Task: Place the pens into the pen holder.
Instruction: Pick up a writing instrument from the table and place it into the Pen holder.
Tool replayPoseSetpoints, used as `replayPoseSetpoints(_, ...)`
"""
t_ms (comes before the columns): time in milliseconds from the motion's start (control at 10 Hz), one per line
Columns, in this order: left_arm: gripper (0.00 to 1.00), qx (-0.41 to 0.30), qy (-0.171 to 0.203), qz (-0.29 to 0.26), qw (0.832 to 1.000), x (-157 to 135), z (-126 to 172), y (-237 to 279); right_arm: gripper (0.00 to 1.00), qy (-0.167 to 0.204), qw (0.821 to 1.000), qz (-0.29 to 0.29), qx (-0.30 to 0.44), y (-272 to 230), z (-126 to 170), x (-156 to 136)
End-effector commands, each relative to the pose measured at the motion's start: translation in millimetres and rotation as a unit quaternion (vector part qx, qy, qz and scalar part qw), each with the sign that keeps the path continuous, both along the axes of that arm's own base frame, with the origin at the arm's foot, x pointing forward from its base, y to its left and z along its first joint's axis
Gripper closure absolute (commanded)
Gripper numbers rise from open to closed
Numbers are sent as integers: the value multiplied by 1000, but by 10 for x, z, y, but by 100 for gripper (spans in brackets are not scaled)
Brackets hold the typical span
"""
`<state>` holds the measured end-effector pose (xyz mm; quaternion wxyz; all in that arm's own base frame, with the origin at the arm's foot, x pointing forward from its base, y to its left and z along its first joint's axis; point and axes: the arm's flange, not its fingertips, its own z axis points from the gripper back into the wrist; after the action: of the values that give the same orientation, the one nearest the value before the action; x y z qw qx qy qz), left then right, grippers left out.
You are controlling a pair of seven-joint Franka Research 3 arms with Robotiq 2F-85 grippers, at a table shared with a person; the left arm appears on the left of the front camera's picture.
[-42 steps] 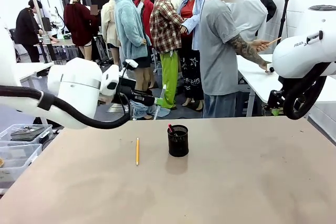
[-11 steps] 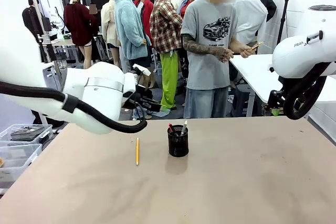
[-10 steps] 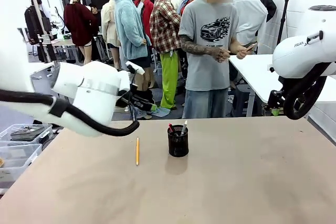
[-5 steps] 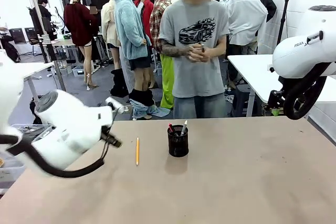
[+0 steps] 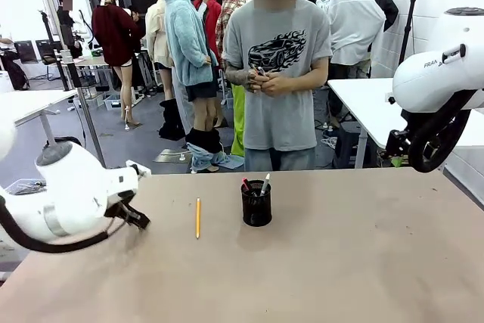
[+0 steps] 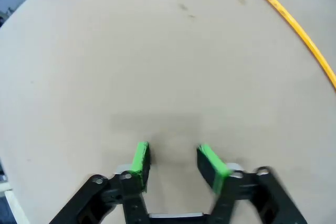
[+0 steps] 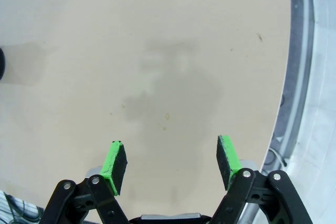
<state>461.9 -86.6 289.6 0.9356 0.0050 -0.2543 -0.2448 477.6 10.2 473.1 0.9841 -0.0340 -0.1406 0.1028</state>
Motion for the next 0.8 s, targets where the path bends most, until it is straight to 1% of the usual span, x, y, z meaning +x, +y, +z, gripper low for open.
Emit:
replayPoseSetpoints(0,49,45,45,43,997,626,1889,-1422,14,2,1000,-6,-14,20,-16,-18)
replayPoseSetpoints(100,49,43,58,49,996,678,1921,-1461,14,2,1000,-6,-14,20,-16,-18)
replayPoseSetpoints(200,49,30,56,45,997,682,2006,-1496,14,2,1000,-6,-14,20,-16,-18)
replayPoseSetpoints(300,49,20,45,47,998,658,2137,-1506,14,2,1000,-6,-14,20,-16,-18)
replayPoseSetpoints(400,49,21,51,39,998,664,2209,-1536,14,2,1000,-6,-14,20,-16,-18)
replayPoseSetpoints(500,49,18,61,59,996,732,2197,-1557,14,2,1000,-6,-14,20,-16,-18)
replayPoseSetpoints(600,49,16,74,74,994,775,2103,-1569,14,2,1000,-6,-14,20,-16,-18)
replayPoseSetpoints(700,49,24,95,72,993,786,1994,-1599,14,2,1000,-6,-14,20,-16,-18)
